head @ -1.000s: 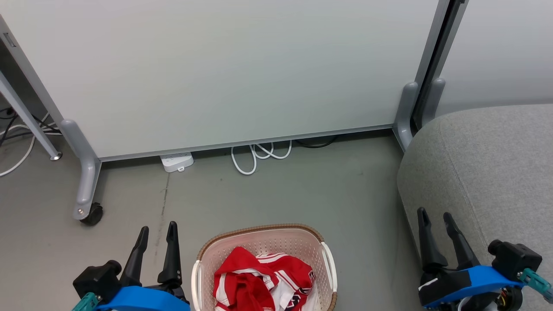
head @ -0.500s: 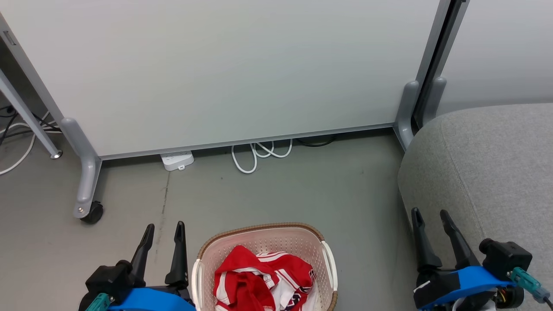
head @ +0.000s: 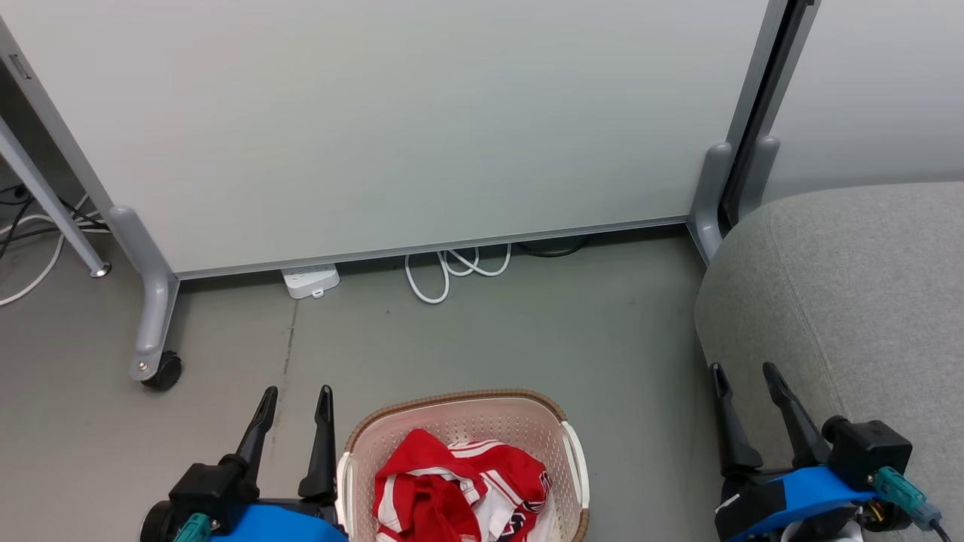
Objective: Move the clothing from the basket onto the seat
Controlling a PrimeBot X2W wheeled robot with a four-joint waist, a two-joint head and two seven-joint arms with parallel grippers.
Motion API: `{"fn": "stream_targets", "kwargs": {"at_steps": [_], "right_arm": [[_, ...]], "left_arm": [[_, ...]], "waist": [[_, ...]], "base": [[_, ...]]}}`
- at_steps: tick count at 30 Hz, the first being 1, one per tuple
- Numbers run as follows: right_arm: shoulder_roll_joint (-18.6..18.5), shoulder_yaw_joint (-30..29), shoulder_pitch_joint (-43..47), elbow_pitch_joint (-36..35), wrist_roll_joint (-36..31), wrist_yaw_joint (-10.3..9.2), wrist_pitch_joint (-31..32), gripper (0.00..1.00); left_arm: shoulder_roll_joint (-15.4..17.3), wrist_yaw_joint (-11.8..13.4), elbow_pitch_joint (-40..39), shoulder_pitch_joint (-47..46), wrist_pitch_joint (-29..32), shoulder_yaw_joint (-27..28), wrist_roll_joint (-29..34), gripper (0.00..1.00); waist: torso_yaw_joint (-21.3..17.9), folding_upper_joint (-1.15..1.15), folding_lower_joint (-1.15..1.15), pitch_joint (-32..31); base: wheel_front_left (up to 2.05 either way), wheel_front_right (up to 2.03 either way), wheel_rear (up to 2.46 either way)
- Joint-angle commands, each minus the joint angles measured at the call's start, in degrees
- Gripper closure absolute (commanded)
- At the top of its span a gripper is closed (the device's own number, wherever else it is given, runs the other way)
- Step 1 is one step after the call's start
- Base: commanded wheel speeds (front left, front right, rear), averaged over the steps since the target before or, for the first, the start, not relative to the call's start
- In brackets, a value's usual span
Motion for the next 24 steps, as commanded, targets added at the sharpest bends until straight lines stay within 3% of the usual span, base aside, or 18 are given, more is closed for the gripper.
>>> {"fn": "stream_targets", "kwargs": {"at_steps": [1,7,24], "right_arm": [[-0.29,0.2,0.14,-0.35,-0.99,0.12,-0.37,0.0],[-0.3,0.39,0.62,-0.38,-3.01,0.11,-0.93,0.0],[-0.29,0.55,-0.34,-0.4,-2.5,0.11,-0.6,0.0]], "left_arm": [[0.21,0.23,-0.02,-0.65,-0.52,-0.17,0.98,0.0],[0.24,0.39,0.23,-0.38,-1.13,-0.51,2.87,0.0],[0.21,1.08,1.23,-0.6,-0.99,-0.86,0.92,0.0]], "waist": [[0.01,0.0,0.0,-0.09],[0.13,0.0,0.0,-0.54],[-0.58,0.0,0.0,0.36]], "base": [[0.0,0.0,0.0],[0.0,0.0,0.0],[0.0,0.0,0.0]]}}
